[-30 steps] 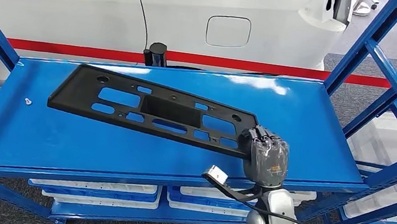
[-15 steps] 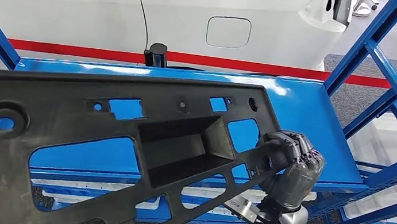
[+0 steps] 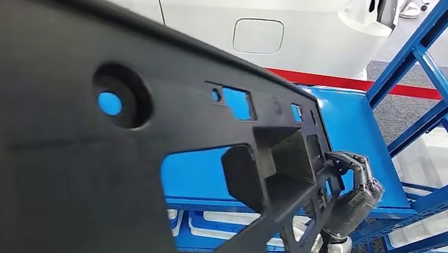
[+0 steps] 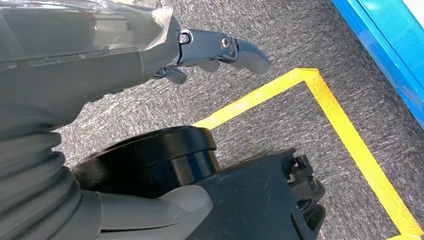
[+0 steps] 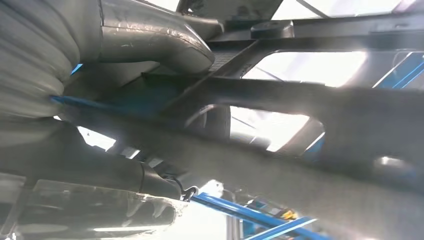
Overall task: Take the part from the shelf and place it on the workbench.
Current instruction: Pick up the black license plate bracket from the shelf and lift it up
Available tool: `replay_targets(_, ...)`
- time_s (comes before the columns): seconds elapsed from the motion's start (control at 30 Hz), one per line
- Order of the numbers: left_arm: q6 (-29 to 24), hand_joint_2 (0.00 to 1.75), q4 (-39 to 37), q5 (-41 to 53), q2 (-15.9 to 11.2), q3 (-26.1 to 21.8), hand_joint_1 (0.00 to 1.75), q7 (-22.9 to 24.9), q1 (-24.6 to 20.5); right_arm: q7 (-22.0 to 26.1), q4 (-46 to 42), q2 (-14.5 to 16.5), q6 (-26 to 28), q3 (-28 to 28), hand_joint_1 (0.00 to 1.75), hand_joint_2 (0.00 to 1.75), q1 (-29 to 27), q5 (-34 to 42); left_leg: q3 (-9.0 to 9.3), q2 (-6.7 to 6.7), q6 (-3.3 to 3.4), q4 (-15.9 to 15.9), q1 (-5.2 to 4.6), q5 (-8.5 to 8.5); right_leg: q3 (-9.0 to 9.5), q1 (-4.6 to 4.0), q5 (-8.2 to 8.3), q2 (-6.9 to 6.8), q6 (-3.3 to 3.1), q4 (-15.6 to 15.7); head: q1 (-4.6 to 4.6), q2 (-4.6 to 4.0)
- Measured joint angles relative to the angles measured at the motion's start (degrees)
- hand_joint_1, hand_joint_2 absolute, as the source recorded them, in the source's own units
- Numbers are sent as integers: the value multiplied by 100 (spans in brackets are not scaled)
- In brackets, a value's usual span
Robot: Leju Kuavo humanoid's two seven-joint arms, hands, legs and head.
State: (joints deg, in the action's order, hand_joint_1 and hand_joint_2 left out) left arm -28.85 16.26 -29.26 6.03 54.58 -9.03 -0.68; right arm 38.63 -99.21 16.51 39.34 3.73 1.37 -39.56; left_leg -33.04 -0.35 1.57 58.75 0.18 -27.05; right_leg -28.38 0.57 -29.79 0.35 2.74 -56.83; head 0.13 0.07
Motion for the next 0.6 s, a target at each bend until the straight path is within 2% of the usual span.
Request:
replay_targets(0.33,-22,175,-103,-40,26,65,0,-5,-50,-177,0,-81,-2,-113,175,175,5,1244,4,0,-1,-1,-2,-1,-31,2,-2,0,0,0,-10,-1)
replay_targets(0.6,-51,175,-115,-45,29,91,0,1,-58,-249,0,-170,-2,-298,175,175,6,1547,3,1,-1,-1,-2,-1,-13,1,-1,0,1,0,-9,-1)
